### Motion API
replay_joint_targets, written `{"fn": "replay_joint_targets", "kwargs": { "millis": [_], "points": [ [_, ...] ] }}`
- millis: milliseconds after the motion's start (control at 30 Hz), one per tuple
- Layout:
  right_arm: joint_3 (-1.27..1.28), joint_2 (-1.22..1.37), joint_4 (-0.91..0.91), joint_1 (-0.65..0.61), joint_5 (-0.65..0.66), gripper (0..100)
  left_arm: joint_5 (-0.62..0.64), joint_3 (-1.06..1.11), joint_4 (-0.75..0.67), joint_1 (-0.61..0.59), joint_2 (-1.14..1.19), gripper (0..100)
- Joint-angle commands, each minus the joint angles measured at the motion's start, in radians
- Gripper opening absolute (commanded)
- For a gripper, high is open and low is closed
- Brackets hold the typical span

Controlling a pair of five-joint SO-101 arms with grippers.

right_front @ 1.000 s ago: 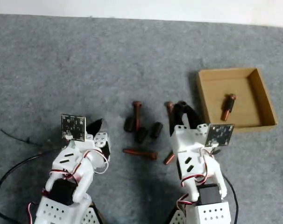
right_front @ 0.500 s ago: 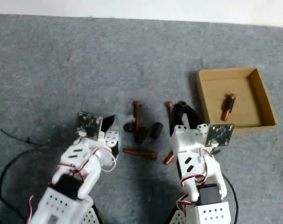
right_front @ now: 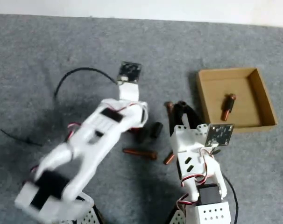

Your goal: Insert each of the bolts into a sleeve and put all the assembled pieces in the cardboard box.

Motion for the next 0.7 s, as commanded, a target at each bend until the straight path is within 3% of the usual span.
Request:
{"fn": "replay_joint_targets", "kwargs": {
  "millis": [0, 233, 667],
  "points": [
    [0.136, -0.002, -0.005, 0.012, 0.006, 0.5, 0.012, -0.122, -0.003, 0.027, 0.090, 23],
    [0.136, -0.004, -0.005, 0.010, 0.008, 0.5, 0.011, -0.177, 0.043, 0.025, 0.105, 13],
    [0.136, -0.004, -0.005, 0.010, 0.009, 0.5, 0.008, -0.179, 0.043, -0.045, 0.177, 12]
  ]
}}
